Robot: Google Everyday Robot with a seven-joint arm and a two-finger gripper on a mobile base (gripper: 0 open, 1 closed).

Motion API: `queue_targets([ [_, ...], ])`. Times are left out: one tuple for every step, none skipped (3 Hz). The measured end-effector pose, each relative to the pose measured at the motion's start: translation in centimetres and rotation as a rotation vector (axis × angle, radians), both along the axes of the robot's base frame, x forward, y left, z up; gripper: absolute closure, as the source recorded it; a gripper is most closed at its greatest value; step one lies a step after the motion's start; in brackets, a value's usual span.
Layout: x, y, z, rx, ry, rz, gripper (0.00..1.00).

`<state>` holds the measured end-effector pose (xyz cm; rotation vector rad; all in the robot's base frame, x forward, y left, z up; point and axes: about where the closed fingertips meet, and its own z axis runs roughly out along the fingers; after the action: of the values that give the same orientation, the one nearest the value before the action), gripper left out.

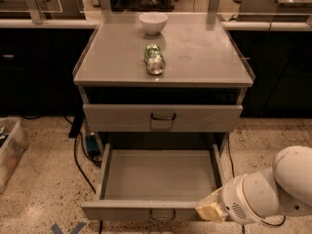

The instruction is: Close middle drawer

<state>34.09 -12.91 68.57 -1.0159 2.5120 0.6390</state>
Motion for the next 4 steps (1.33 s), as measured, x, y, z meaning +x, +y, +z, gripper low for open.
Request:
queue_targets([
  [-1.1,0.3,-4.5,-0.004,0.032,-0.043,1.00],
  [-1.9,-0.7,-9.7,-0.006,0.053,-0.147,1.00],
  [-1.8,-1.1,-13.9,0.001,0.061,-0.219,1.00],
  [-1.7,-1.7,-15.0,0.007,0.066,-0.210,1.00],
])
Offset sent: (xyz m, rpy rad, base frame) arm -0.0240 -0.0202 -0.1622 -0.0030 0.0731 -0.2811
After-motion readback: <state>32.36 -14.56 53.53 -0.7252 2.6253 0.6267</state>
